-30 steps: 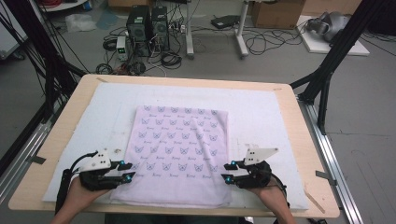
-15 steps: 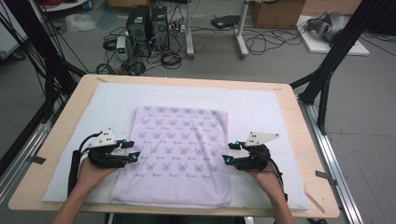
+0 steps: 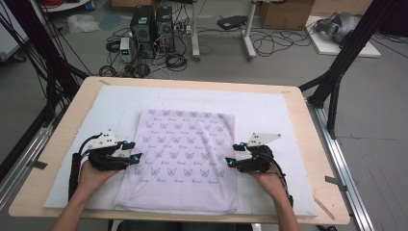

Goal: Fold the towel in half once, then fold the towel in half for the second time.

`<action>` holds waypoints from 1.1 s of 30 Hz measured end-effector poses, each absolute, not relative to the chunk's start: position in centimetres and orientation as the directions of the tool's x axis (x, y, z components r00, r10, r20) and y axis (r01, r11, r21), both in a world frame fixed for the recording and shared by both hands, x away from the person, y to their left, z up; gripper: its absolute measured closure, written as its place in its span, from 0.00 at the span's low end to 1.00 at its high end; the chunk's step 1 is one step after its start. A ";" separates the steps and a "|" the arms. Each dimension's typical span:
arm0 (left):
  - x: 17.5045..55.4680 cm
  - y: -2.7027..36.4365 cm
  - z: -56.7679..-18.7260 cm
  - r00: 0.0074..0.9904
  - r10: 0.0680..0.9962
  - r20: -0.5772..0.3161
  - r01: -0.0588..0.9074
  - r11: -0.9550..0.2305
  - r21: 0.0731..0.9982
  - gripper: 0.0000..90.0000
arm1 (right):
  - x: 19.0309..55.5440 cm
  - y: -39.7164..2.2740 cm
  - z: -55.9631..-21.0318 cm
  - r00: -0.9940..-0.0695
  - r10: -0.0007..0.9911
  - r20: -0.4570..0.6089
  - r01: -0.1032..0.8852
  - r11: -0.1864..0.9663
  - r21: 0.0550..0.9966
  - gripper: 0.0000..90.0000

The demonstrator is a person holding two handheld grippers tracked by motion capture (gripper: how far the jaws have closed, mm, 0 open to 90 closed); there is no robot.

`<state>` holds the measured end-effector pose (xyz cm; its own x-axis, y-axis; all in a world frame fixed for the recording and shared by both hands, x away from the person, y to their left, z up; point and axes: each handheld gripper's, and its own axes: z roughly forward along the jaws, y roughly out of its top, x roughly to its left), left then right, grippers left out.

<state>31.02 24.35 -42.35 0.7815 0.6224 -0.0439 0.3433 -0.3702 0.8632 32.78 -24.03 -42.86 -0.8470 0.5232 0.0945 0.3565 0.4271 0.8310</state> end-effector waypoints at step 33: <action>32.3 24.4 -41.1 0.779 0.626 -0.029 0.339 -0.383 0.859 0.47 | 34.0 -23.3 -42.0 -0.864 0.495 0.092 0.347 0.452 0.822 0.34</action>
<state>32.27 24.43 -41.10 0.7794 0.6259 -0.0289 0.3391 -0.3826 0.8594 33.96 -23.25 -42.01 -0.8639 0.4951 0.0925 0.3470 0.4519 0.8218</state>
